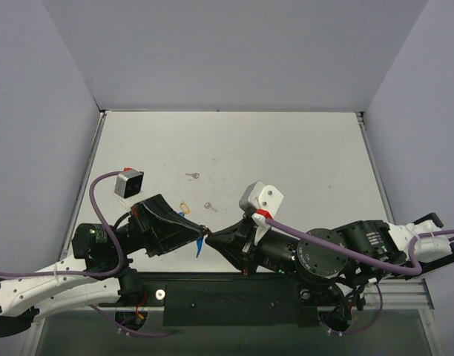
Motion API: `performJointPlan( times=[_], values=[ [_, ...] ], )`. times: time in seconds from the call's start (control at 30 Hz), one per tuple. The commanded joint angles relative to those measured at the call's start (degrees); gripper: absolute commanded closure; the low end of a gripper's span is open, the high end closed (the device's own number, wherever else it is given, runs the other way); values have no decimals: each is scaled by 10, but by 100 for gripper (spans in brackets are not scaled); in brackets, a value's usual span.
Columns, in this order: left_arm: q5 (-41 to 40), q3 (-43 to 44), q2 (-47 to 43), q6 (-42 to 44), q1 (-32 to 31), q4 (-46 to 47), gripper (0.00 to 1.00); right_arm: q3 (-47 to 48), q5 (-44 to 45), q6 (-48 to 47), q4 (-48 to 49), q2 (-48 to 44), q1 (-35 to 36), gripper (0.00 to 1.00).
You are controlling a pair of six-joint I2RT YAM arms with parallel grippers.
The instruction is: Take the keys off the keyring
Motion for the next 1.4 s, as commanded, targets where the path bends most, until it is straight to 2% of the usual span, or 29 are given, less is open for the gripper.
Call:
performJointPlan(
  times=[0.0, 0.17, 0.3, 0.5, 0.6, 0.67, 0.77, 0.8, 0.83, 0.87, 0.93, 1.0, 1.07, 1.17, 1.37],
  values=[
    [-173, -1, -17, 1, 11, 131, 100, -3, -36, -1, -16, 15, 42, 100],
    [-220, -20, -16, 1, 11, 182, 100, -17, -23, -4, 10, 19, 57, 100],
    [-230, -37, 7, -13, 10, 261, 100, -44, -26, -5, 50, 19, 63, 100],
    [-265, -44, 42, -21, 9, 358, 100, -131, -66, 17, 172, -10, 64, 100],
    [-287, -38, 40, -4, 5, 343, 100, -148, -69, 27, 191, -10, 65, 100],
    [-284, -26, 32, 1, 5, 290, 100, -142, -55, 37, 181, -4, 69, 100],
    [-261, 8, 19, 31, 6, 152, 100, -137, -42, 49, 155, -3, 68, 100],
    [-252, 15, 12, 33, 6, 129, 100, -133, -33, 50, 148, -3, 68, 94],
    [-247, 28, 3, 37, 7, 66, 100, -133, -32, 53, 140, -11, 66, 84],
    [-228, 36, 0, 44, 7, 36, 100, -136, -33, 54, 136, -14, 62, 64],
    [-190, 64, -2, 65, 7, -37, 100, -141, -35, 57, 131, -31, 52, 48],
    [-151, 89, -3, 81, 7, -95, 100, -145, -63, 65, 126, -45, 30, 38],
    [-103, 100, 1, 87, 8, -108, 100, -144, -95, 66, 121, -61, 9, 33],
    [-43, 141, 10, 105, 8, -161, 100, -129, -130, 58, 102, -75, -18, 30],
    [3, 223, 32, 140, 9, -323, 100, -74, -225, 13, 25, -95, -50, 25]
  ],
)
